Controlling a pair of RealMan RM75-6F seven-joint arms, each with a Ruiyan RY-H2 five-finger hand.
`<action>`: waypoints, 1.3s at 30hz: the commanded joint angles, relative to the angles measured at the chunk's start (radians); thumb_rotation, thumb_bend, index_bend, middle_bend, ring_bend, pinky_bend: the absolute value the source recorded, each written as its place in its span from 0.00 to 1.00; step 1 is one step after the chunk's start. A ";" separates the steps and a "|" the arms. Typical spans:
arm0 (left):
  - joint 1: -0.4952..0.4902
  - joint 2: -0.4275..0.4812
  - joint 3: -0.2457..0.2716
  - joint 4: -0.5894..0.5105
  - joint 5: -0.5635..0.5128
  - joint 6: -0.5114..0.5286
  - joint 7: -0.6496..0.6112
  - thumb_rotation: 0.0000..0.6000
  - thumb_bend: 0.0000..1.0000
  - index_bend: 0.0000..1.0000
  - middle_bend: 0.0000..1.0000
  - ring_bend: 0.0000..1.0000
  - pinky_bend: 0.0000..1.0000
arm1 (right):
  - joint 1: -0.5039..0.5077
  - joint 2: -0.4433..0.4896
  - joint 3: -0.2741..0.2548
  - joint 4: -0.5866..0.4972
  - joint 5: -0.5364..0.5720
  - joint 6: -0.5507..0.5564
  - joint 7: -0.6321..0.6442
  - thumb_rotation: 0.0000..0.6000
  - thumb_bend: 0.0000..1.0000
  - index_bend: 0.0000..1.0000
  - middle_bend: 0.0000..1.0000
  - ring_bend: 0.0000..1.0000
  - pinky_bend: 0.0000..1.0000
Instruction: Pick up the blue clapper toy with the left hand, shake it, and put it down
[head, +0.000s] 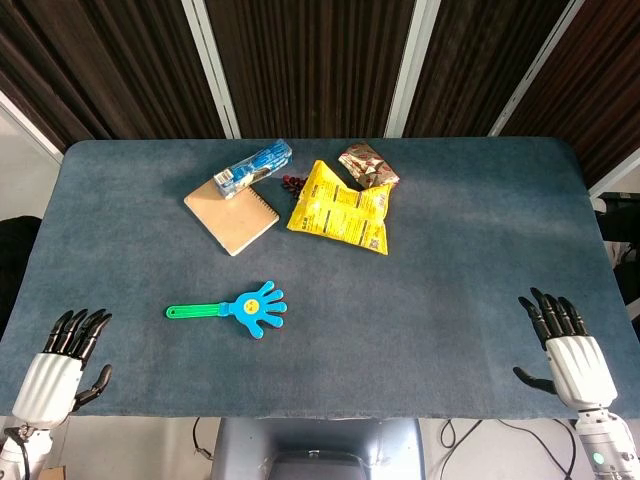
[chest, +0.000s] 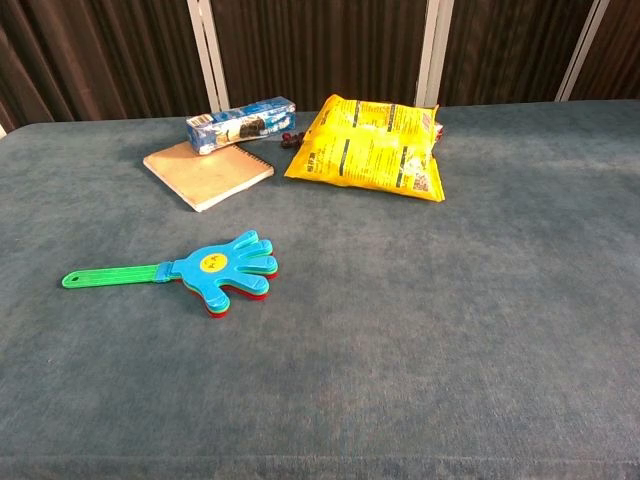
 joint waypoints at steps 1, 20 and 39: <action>-0.001 -0.004 0.004 -0.001 0.007 -0.002 0.005 1.00 0.40 0.00 0.07 0.00 0.03 | 0.000 0.000 -0.001 -0.002 0.000 -0.002 -0.001 1.00 0.04 0.00 0.00 0.00 0.00; -0.315 -0.183 -0.089 0.170 -0.129 -0.489 -0.270 1.00 0.40 0.25 0.04 0.00 0.00 | 0.015 -0.014 0.012 0.006 0.029 -0.035 -0.008 1.00 0.04 0.00 0.00 0.00 0.00; -0.440 -0.354 -0.118 0.401 -0.218 -0.611 -0.357 1.00 0.41 0.27 0.04 0.00 0.00 | 0.022 -0.021 0.025 0.009 0.070 -0.053 -0.030 1.00 0.04 0.00 0.00 0.00 0.00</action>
